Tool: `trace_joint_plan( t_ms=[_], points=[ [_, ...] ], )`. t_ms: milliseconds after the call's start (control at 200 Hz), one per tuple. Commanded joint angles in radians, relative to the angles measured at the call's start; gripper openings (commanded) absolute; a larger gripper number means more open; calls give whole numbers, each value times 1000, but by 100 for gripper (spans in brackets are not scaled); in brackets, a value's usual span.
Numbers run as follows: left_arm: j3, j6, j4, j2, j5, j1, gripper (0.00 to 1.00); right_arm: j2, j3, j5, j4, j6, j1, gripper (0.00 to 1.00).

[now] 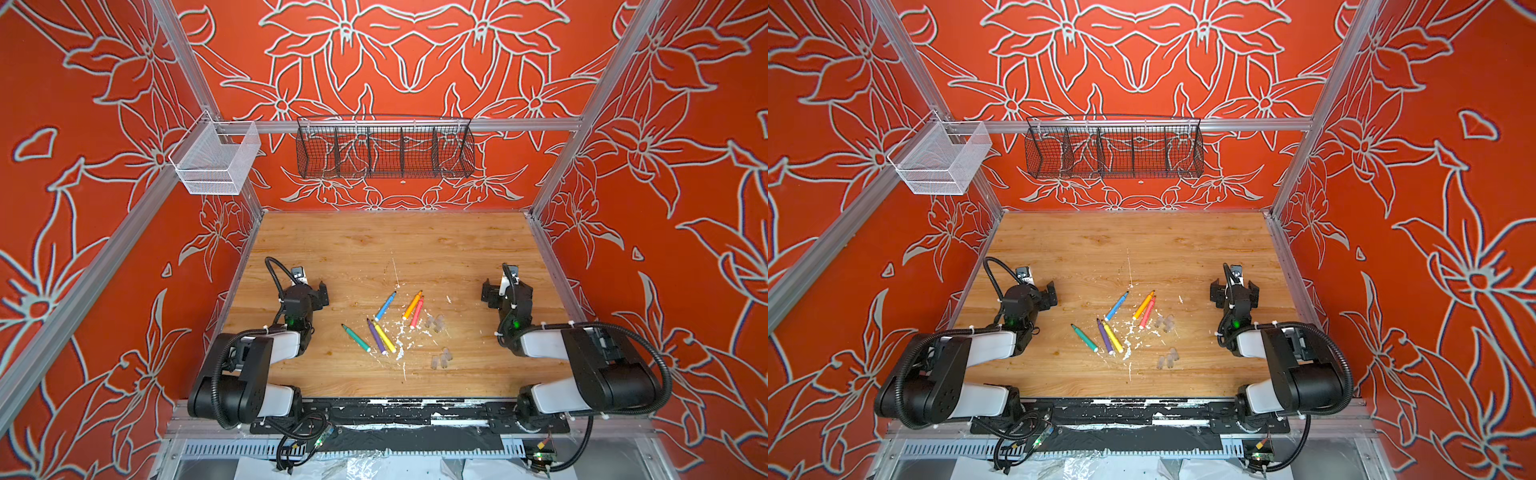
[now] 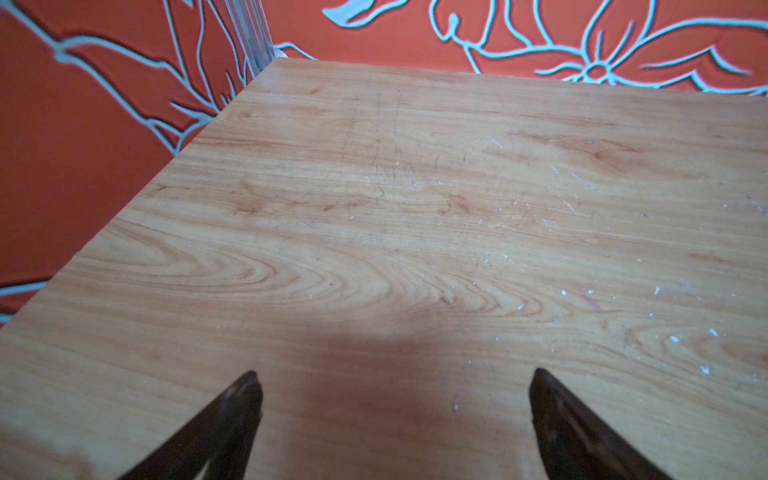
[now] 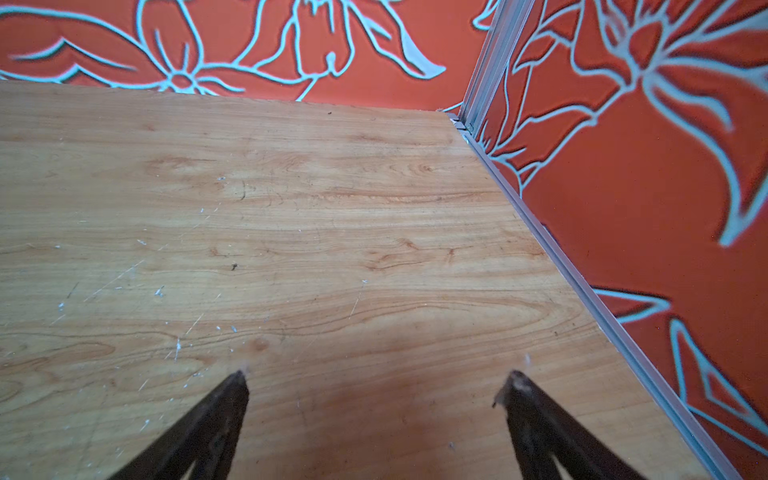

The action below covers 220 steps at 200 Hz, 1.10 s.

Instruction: Insert the pens into the pen caps

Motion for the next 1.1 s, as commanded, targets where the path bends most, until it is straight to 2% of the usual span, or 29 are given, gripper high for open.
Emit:
trace_joint_plan(
  t_ms=[0, 155, 195, 235, 290, 355, 420, 480, 555, 611, 716, 776, 811, 916, 1006, 1046, 1096],
  points=[
    [10, 2, 20, 3, -1, 6, 97, 2, 21, 14, -2, 3, -6, 97],
    [9, 2, 21, 0, -1, 6, 97, -39, -11, 1, 31, -22, 6, 97],
    [7, 3, 23, -2, -1, 6, 97, -114, -1, 42, -37, -30, 23, 97],
    [10, 13, 31, -4, 3, 5, 97, -224, 34, 95, -216, -18, 30, 97],
    [37, 18, -47, -44, -8, -5, 97, -333, 60, 149, -344, 49, 32, 97],
    [95, 9, -214, -112, -71, -32, 97, -460, 74, 205, -486, 206, 32, 97],
    [177, -66, -431, -178, -111, -38, 97, -574, 167, 210, -790, 416, 25, 97],
    [233, -136, -564, -228, -82, -38, 97, -621, 261, 100, -1008, 526, 21, 97],
    [287, -215, -692, -290, 24, -38, 97, -640, 342, -102, -1116, 516, 21, 97],
    [322, -338, -783, -335, 83, -38, 97, -655, 355, -273, -1084, 483, 22, 97],
    [318, -297, -765, -436, 351, -34, 97, -722, 328, -434, -1004, 564, 18, 97],
    [343, -298, -804, -476, 460, -32, 97, -784, 312, -465, -1034, 659, 18, 97],
    [360, -315, -839, -494, 497, -32, 97, -820, 322, -478, -1064, 717, 18, 97],
    [412, -452, -970, -537, 497, -31, 97, -865, 356, -707, -1020, 865, 28, 97],
    [394, -486, -920, -571, 676, -32, 97, -862, 426, -776, -1076, 997, 90, 97],
    [382, -508, -906, -583, 726, -38, 100, -865, 451, -751, -1097, 1007, 138, 97],
    [381, -506, -918, -590, 768, -65, 97, -874, 472, -685, -1122, 1005, 212, 97]
  ],
)
